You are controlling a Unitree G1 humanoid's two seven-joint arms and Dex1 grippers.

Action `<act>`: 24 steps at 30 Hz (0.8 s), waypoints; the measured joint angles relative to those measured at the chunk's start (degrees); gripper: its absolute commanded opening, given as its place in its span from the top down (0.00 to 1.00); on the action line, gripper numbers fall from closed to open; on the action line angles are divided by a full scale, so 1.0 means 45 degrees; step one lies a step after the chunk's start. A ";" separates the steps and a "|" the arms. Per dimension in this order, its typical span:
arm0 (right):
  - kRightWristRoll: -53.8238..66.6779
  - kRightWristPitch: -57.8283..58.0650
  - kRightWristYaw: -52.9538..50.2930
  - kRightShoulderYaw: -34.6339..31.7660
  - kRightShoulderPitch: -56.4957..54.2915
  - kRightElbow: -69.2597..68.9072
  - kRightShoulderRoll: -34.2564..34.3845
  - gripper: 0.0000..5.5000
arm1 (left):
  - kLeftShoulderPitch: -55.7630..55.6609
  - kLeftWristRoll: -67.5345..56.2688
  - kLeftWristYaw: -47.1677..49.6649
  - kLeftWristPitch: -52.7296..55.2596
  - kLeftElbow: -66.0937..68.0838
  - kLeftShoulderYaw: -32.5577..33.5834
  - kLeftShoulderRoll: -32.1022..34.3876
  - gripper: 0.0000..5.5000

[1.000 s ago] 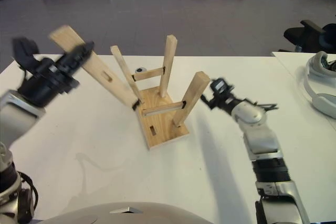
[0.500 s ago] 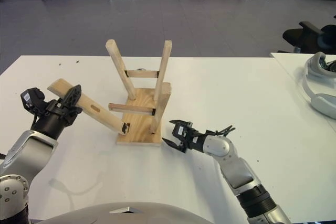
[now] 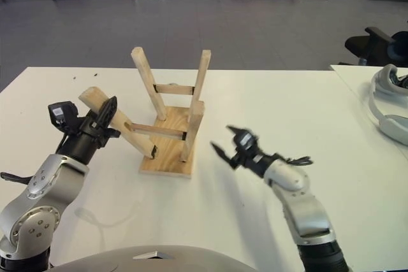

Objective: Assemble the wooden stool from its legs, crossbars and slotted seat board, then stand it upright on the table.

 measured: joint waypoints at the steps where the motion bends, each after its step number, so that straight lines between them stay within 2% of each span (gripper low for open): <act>1: 0.1461 0.0586 -0.0385 -0.0939 -0.0310 -0.0850 0.0059 0.36 | 0.0125 0.0276 0.0013 -0.0048 -0.0134 -0.0243 -0.0038 0.81; 5: 0.6328 0.1489 -0.2209 -0.2068 -0.1564 -0.2824 0.0265 0.36 | 0.0294 0.0924 0.0030 -0.0240 -0.0439 -0.0629 -0.0196 0.81; 6: 0.7889 0.2029 -0.3742 -0.1947 -0.2603 -0.3473 0.0467 0.36 | 0.0309 0.1292 0.0095 -0.0227 -0.0459 -0.0877 -0.0241 0.81; 7: 0.8307 0.2789 -0.5140 -0.1418 -0.4055 -0.4089 0.0733 0.36 | 0.0297 0.1671 0.0223 -0.0209 -0.0437 -0.1096 -0.0350 0.81; 8: 0.7662 0.3811 -0.6167 -0.0240 -0.5466 -0.4407 0.0839 0.36 | 0.0235 0.1838 0.0315 -0.0200 -0.0389 -0.1268 -0.0466 0.81; 12: 0.4524 0.6781 -0.8722 0.3942 -0.8409 -0.3528 0.1471 0.36 | -0.0263 0.2577 0.0441 0.0109 -0.0204 -0.1715 -0.0640 0.81; 17: 0.0976 0.8896 -0.8797 0.8402 -1.0722 -0.2538 0.0667 0.36 | -0.1185 0.3186 0.0558 0.0445 0.0528 -0.2094 -0.1320 0.81; 21: -0.0312 1.0061 -0.8371 0.9404 -1.1359 -0.1928 0.0676 0.36 | -0.2113 0.3754 0.0554 0.0622 0.1392 -0.2402 -0.1979 0.81; 24: -0.1150 1.0547 -0.7892 1.0844 -1.1166 -0.0952 0.0510 0.36 | -0.2171 0.4135 0.0449 0.0623 0.1527 -0.2452 -0.2164 0.81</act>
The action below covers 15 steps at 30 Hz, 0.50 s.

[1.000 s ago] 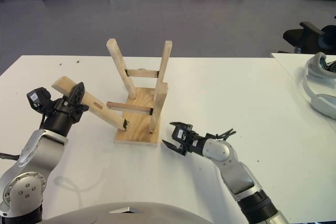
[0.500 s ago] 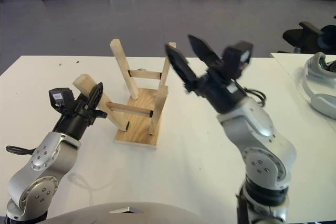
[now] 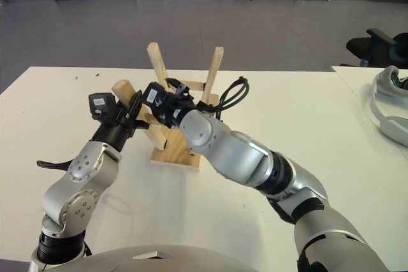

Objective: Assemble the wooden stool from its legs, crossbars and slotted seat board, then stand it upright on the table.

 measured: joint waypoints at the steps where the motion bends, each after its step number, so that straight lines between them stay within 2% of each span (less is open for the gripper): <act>1: -0.0440 -0.0428 0.0013 0.0241 0.0242 0.0436 0.0052 0.36 | -0.0012 0.0044 -0.0072 0.0016 0.0031 -0.0025 -0.0055 0.81; 3: -0.1192 -0.1721 0.0030 0.0295 0.0989 0.0987 0.0167 0.41 | -0.0028 0.0066 -0.0178 0.0016 0.0117 0.0021 -0.0074 0.81; 6: -0.1617 -0.2956 0.0491 -0.0118 0.1748 0.1466 0.0320 0.42 | -0.0029 0.0197 -0.0518 0.0016 0.0273 0.0001 -0.0055 0.81; 7: -0.1664 -0.3156 0.0660 -0.0299 0.1937 0.1477 0.0325 0.42 | -0.0078 0.0224 -0.0575 0.0019 0.0264 -0.0029 -0.0053 0.74; 10: -0.1720 -0.3638 0.1162 -0.1011 0.2636 0.1022 0.0316 0.42 | 0.0217 -0.0256 -0.1006 0.1205 0.0432 0.0045 -0.0315 0.64; 13: -0.1926 -0.4289 0.2037 -0.1722 0.3222 0.0271 -0.0380 0.42 | 0.0079 -0.1476 -0.1204 0.1479 -0.0137 0.1043 -0.0874 0.56; 15: -0.2001 -0.4401 0.2642 -0.2925 0.3460 -0.0209 -0.0987 0.42 | -0.0040 -0.2846 -0.1920 0.1550 -0.1019 0.1582 -0.0969 0.50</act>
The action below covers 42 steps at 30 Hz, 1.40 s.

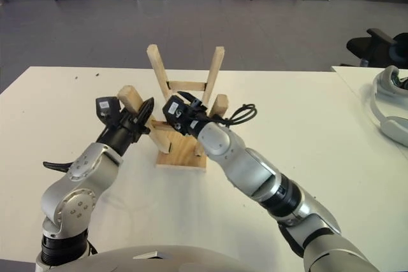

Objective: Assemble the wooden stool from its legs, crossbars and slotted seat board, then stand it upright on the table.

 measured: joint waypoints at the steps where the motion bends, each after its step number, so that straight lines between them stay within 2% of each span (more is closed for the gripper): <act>1: 0.0009 -0.0139 0.0223 -0.0782 -0.0040 -0.0320 -0.0139 0.42 | -0.0007 -0.0488 -0.0398 0.0102 -0.0310 0.0202 0.0214 0.47; 3: 0.0383 -0.0806 0.0622 -0.2169 -0.0229 -0.0849 -0.0064 0.42 | -0.0176 -0.1067 -0.0952 0.0257 -0.0744 0.0845 0.0928 0.41; 4: 0.1043 -0.1167 0.0832 -0.3416 -0.0397 -0.0976 0.0307 0.42 | -0.0799 -0.1504 -0.1304 0.0413 -0.1011 0.1361 0.1626 0.40; 7: 0.4095 -0.1362 0.1213 -0.7007 -0.1628 -0.1136 0.1610 0.42 | -0.3973 -0.3496 -0.1588 0.0466 -0.1089 0.2831 0.3099 0.40; 10: 0.7474 -0.0889 0.1769 -1.0582 -0.2875 -0.0303 0.1564 0.42 | -0.6998 -0.4510 -0.1244 0.0489 0.0618 0.4070 0.4195 0.40; 12: 0.8534 -0.0148 0.2494 -1.1314 -0.1740 0.0426 0.1010 0.42 | -0.6678 -0.3860 -0.2148 0.0680 0.1579 0.3568 0.4870 0.40; 14: 0.8508 0.0248 0.3262 -1.0344 0.0865 0.0705 0.0903 0.42 | -0.4912 -0.2975 -0.2798 0.0685 0.2294 0.2445 0.4910 0.40; 16: 0.8035 -0.1286 0.3715 -0.9608 0.2503 0.0496 0.0799 0.42 | -0.2993 -0.1879 -0.2943 -0.0320 0.1936 0.1133 0.4465 0.40; 20: 0.7295 -0.2482 0.3531 -0.9252 0.3120 0.0183 0.0694 0.42 | -0.2019 0.0264 -0.2587 -0.2129 0.1272 0.0037 0.4286 0.40; 23: 0.7406 -0.2417 0.3124 -0.9131 0.3079 0.0150 0.0728 0.42 | -0.2161 0.0857 -0.2606 -0.2242 0.1489 -0.0154 0.4299 0.40; 27: 0.9295 -0.1608 0.2549 -0.9922 0.2659 0.0346 0.1094 0.42 | -0.3191 -0.0927 -0.2668 -0.0887 0.2262 0.1051 0.3986 0.40; 30: 0.9778 -0.1825 0.2092 -1.1463 0.0976 0.2113 0.0524 0.42 | -0.4932 -0.3067 -0.2122 -0.0834 0.3073 0.3534 0.3781 0.40; 31: 0.9271 -0.2013 0.2346 -1.1493 0.0978 0.2649 0.0003 0.42 | -0.5215 -0.3165 -0.2178 -0.1309 0.3264 0.4470 0.4089 0.40; 32: 0.8510 -0.2373 0.2763 -1.1101 0.1190 0.3044 -0.0392 0.42 | -0.4955 -0.3111 -0.2391 -0.1542 0.3422 0.4982 0.4314 0.40; 35: 0.6539 -0.3219 0.4936 -0.7916 0.2576 0.3585 -0.1090 0.42 | -0.2888 -0.2032 -0.3448 -0.1772 0.3825 0.4994 0.4715 0.40; 38: 0.7822 -0.2547 0.6809 -0.5700 0.3693 0.1890 -0.0569 0.42 | -0.0835 -0.0948 -0.5263 -0.2206 0.5155 0.5079 0.5588 0.40; 40: 0.9087 -0.2133 0.7096 -0.4926 0.3531 0.0400 0.0369 0.42 | 0.0422 0.0426 -0.6351 -0.3198 0.6359 0.5001 0.6123 0.40; 42: 0.8875 -0.1929 0.6924 -0.4359 0.3797 -0.0582 0.0294 0.42 | 0.2172 0.1835 -0.7231 -0.4098 0.6992 0.4634 0.6504 0.40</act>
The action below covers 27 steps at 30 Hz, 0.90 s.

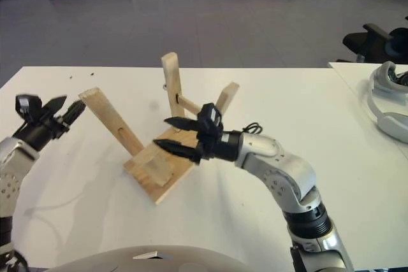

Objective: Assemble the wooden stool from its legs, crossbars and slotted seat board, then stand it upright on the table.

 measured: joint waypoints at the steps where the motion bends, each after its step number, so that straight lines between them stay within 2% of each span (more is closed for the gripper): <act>1: -0.0434 0.0007 -0.0129 0.0003 0.0524 -0.0346 -0.0453 0.42 | 0.0961 0.0555 -0.0607 -0.0347 0.0014 -0.0359 0.0127 0.40; 3: -0.1602 -0.0356 0.0423 -0.0366 0.2205 -0.0670 -0.2361 0.42 | 0.1994 0.1164 -0.1356 -0.0868 -0.0125 -0.0472 0.0470 0.40; 4: -0.2112 -0.0600 0.1350 -0.0828 0.3952 -0.0894 -0.3929 0.42 | 0.2570 0.1687 -0.1726 -0.1219 -0.0121 -0.0350 0.0923 0.40; 6: -0.2854 -0.1382 0.2736 -0.1369 0.6337 -0.1058 -0.5649 0.42 | 0.3417 0.2428 -0.2418 -0.1636 -0.0128 -0.0210 0.1637 0.40; 7: -0.3170 -0.2030 0.3131 -0.1707 0.6860 -0.0368 -0.5901 0.42 | 0.3972 0.2606 -0.3039 -0.1605 -0.0415 -0.0371 0.2158 0.40; 11: -0.3400 -0.3482 0.2285 -0.2728 0.4119 0.4520 -0.4077 0.42 | 0.4140 0.3168 -0.4403 -0.1286 -0.1059 -0.2159 0.2719 0.40; 15: -0.6337 -0.5953 0.1525 -0.1286 0.0129 1.0678 -0.2503 0.42 | 0.2498 0.3727 -0.4653 -0.1146 -0.0931 -0.4139 0.2435 0.40; 17: -0.7611 -0.7836 0.1913 0.0021 -0.1253 1.3660 -0.1155 0.42 | 0.0587 0.4484 -0.4364 -0.1155 0.0188 -0.5344 0.1410 0.40; 18: -0.7942 -0.8402 0.2015 0.0228 -0.1620 1.4260 -0.0839 0.42 | -0.0277 0.4798 -0.4065 -0.1260 0.1062 -0.5664 0.0914 0.40; 20: -0.7991 -0.9115 0.2357 0.0253 -0.1544 1.4532 -0.0853 0.42 | -0.1744 0.5442 -0.3401 -0.1755 0.2751 -0.5909 0.0355 0.40; 23: -0.7085 -0.8903 0.3693 0.0221 0.0584 1.2037 -0.1191 0.42 | -0.3195 0.5740 -0.2002 -0.2608 0.5232 -0.5630 -0.0738 0.40; 25: -0.7083 -0.8721 0.3271 0.0079 0.1517 1.0789 -0.1267 0.42 | -0.2770 0.5831 -0.1423 -0.3343 0.5396 -0.5352 -0.1004 0.40; 27: -0.7613 -0.8468 0.1574 -0.0618 0.2471 0.9685 -0.1239 0.42 | -0.1450 0.5714 -0.1268 -0.3815 0.4552 -0.4674 -0.0883 0.40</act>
